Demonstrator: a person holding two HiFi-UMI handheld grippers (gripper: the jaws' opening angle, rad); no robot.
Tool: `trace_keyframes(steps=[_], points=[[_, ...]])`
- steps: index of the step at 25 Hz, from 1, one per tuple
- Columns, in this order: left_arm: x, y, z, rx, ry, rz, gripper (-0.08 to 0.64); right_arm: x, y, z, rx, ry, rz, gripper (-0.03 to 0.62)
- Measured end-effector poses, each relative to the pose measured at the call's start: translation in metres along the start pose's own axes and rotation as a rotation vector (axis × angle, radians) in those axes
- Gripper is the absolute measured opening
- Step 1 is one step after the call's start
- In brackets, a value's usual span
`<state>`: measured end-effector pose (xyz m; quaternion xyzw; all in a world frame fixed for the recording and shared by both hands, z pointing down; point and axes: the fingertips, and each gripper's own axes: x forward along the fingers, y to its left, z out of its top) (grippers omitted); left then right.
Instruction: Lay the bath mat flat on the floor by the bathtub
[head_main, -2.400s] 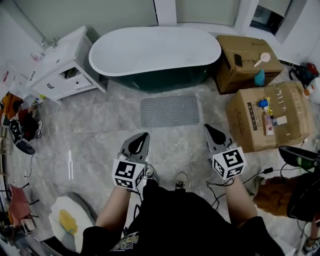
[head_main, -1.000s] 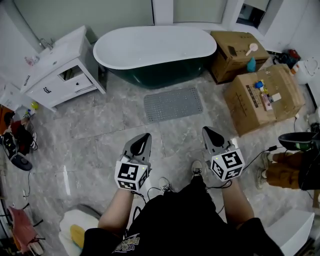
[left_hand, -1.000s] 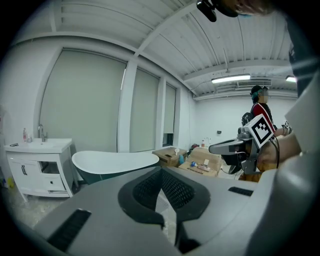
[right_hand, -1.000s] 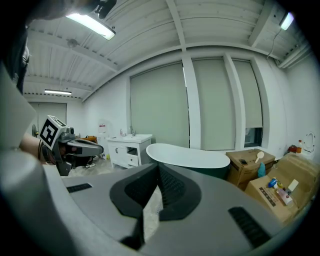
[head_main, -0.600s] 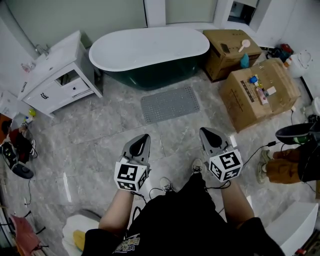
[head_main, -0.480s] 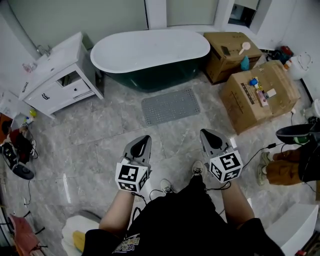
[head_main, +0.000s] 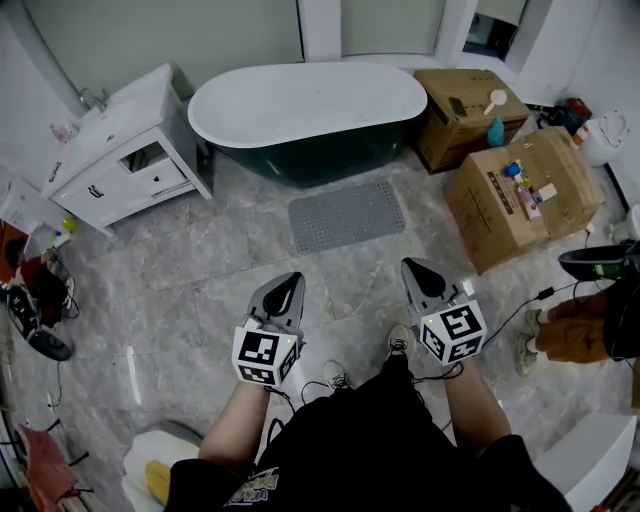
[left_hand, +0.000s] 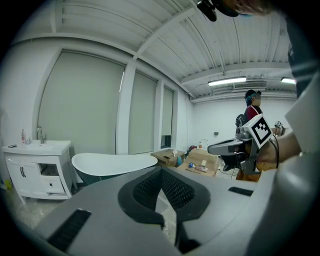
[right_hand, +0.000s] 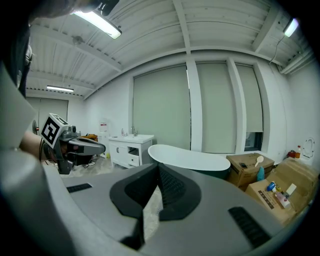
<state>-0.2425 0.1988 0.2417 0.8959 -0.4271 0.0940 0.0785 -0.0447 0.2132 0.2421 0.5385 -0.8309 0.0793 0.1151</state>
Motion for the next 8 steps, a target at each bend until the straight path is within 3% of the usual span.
trace_keyframes(steps=[8], points=[[0.0025, 0.0093, 0.0001, 0.000, 0.001, 0.009, 0.015, 0.0106, 0.0016, 0.0010, 0.003, 0.002, 0.007, 0.015]])
